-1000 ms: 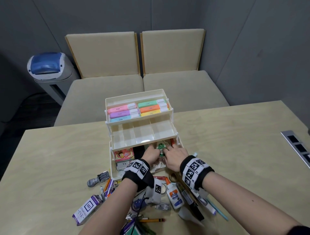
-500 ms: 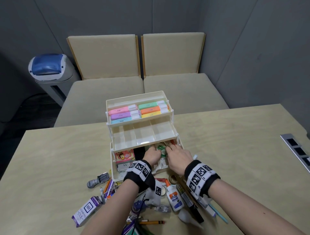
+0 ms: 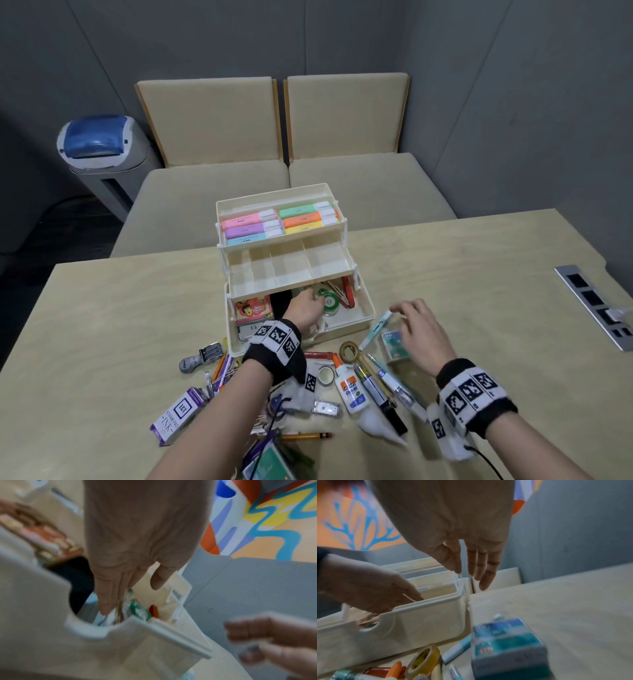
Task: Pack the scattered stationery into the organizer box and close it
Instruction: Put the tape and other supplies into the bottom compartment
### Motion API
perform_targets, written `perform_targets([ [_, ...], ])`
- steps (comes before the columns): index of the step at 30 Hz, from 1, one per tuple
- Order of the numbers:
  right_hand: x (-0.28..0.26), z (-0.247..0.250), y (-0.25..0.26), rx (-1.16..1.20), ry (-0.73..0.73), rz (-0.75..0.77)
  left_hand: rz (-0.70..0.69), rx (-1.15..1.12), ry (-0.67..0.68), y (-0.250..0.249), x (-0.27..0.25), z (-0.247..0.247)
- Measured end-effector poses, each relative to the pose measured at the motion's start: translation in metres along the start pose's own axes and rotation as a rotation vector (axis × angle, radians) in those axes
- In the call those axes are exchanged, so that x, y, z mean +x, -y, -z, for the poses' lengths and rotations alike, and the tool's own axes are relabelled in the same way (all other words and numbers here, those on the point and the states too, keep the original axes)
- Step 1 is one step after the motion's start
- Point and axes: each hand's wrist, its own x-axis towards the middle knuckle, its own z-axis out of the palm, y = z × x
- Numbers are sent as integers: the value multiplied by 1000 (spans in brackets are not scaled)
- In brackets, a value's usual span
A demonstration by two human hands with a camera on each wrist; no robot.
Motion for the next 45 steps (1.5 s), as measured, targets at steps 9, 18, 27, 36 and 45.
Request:
perform_targets([
  [9,-45,-33,-35,-237,122,1,-311,-64,-274,41,-86,20],
  [18,-70,-66,-40,-335,224,-38,-177,-196,-298,104,-118,20],
  [27,-64,-64,-26,-378,101,-141,-121,-261,-418,124,-135,31],
  [36,-76,-86,66,-245,218,413,13,-179,-562,166,-152,59],
  [45,-81,-133,117,-403,272,629,125,-165,-523,203,-175,59],
])
